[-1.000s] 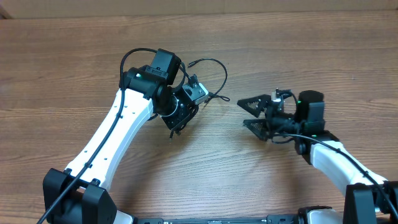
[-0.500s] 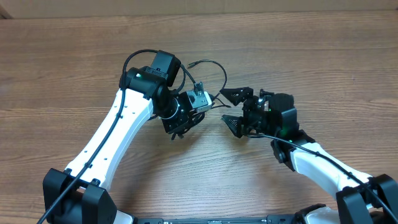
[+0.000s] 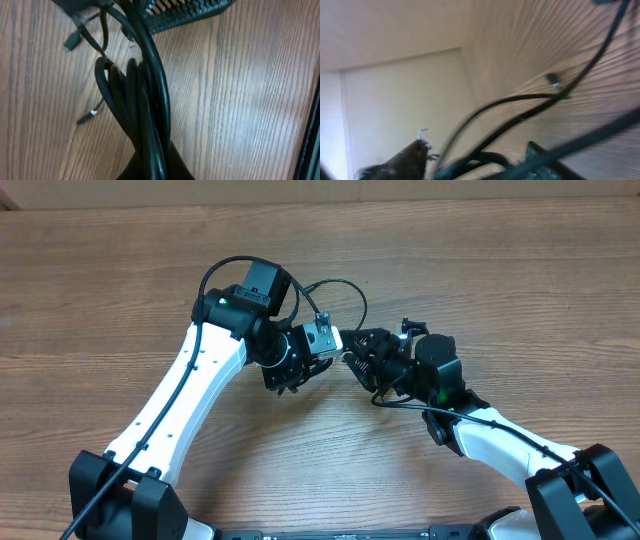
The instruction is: Untangle cables
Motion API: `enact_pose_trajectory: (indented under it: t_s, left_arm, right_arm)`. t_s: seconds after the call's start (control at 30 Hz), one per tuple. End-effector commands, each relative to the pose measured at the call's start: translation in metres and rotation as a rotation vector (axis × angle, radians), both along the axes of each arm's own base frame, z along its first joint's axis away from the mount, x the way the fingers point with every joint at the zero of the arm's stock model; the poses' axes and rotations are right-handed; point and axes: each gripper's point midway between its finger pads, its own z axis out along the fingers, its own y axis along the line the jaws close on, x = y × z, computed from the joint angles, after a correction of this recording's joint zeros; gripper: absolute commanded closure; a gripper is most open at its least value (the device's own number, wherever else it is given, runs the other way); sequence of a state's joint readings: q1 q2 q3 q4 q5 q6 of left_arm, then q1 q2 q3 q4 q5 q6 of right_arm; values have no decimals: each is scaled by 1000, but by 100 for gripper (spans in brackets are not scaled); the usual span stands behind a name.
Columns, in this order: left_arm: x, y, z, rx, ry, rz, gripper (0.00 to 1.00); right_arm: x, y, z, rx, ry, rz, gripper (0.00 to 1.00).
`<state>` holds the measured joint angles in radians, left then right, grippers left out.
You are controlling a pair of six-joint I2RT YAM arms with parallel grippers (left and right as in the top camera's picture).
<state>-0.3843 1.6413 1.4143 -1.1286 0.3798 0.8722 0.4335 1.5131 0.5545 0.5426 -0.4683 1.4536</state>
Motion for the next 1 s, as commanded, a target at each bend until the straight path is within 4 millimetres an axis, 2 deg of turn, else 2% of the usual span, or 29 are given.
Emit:
enact_pose_trajectory:
  t_s: [0.0,0.07,0.1,0.13,0.2,0.37,0.47,0.6,0.7,0.73,0.77,0.83,0.9,0.97]
  left_arm:
    - [2,-11,8,-71,-8,-32,96]
    - [3,-12,9,-77,-9,-32,95]
    - [3,-12,9,-77,-8,-30,93]
    - [3,-12,9,-76,-3,-16,91]
    - [10,-7,7,-53,7,81,86]
    - [45,20,4,-5,56,599,81]
    - [50,19,7,-62,115,723,71]
    - [47,12,9,-97,140,709,53]
    - [42,3,12,-138,180,684,17]
    - [40,-2,14,-159,195,658,9]
    - [36,-6,16,-177,203,612,5]
    - [25,-13,19,-200,204,477,7]
    - [14,-14,18,-193,200,377,16]
    - [5,-11,16,-171,202,319,19]
  right_arm:
    - [3,-1,-2,-77,-68,14,56]
    - [0,-3,-12,-108,-40,23,78]
    - [-2,-4,-17,-116,-21,25,92]
    - [-4,-4,-21,-125,-2,27,96]
    - [-8,-6,-28,-137,31,34,96]
    - [-14,-7,-36,-193,11,73,96]
    - [-17,-4,-35,-199,-12,107,96]
    - [-19,-2,-34,-200,-29,133,96]
    - [-21,1,-30,-233,-118,190,96]
    - [-22,2,-30,-249,-149,209,96]
    - [-22,2,-30,-264,-174,225,96]
    - [-23,2,-31,-297,-215,248,96]
    - [-23,1,-33,-311,-227,257,96]
    - [-24,1,-33,-310,-226,257,96]
